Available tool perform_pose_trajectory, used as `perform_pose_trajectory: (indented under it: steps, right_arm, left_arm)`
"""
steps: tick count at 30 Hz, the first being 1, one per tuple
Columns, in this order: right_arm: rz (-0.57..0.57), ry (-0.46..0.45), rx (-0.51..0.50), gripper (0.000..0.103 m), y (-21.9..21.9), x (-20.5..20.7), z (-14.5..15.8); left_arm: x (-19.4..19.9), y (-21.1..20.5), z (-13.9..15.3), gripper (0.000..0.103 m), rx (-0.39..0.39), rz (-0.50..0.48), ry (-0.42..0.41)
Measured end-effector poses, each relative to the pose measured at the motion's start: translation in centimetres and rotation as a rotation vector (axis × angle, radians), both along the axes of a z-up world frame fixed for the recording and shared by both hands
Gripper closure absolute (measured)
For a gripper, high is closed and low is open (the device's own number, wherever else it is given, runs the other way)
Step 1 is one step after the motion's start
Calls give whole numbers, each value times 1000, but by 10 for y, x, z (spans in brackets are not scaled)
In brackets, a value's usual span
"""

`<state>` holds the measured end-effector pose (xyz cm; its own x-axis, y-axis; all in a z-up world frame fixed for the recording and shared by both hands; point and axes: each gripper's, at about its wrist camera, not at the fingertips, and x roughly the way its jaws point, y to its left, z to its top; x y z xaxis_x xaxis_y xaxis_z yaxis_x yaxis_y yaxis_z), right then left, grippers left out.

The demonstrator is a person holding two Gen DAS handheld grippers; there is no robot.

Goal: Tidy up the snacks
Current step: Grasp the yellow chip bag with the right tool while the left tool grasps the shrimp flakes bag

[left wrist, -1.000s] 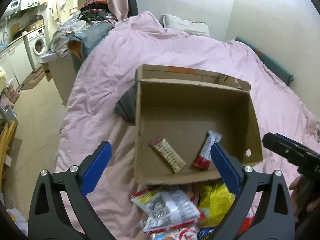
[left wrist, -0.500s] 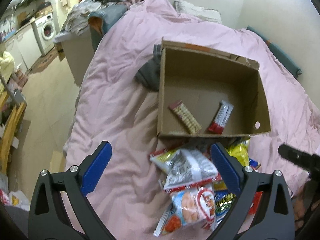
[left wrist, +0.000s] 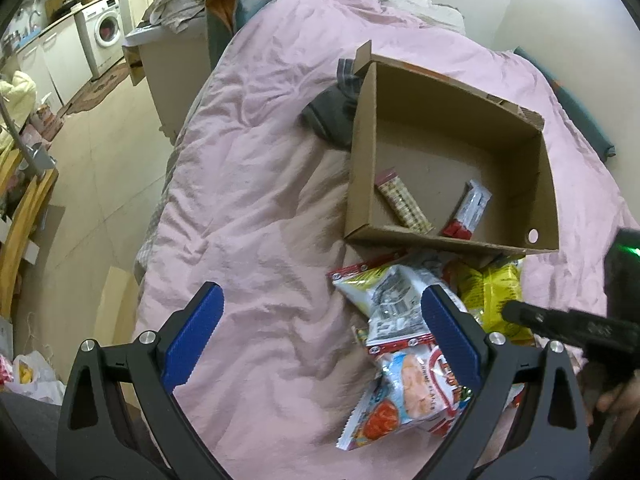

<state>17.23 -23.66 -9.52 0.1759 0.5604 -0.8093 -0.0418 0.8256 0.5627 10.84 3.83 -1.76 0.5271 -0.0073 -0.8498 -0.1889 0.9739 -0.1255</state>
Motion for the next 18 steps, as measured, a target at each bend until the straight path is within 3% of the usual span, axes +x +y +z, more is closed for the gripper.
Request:
perform_pose_trajectory:
  steps: [2,7,18]
  right_arm:
    - [3,21,4,37,8,8,-8]
    - [10,34,-24,64,11,11,-20]
    - [-1,-107,91,68,-36,-29,44]
  left_arm:
    - [0,3,-3,5,4,2,10]
    - [0,5,-7,5,0,7,24]
    - [2,-12,-13,5,-33,-36,65]
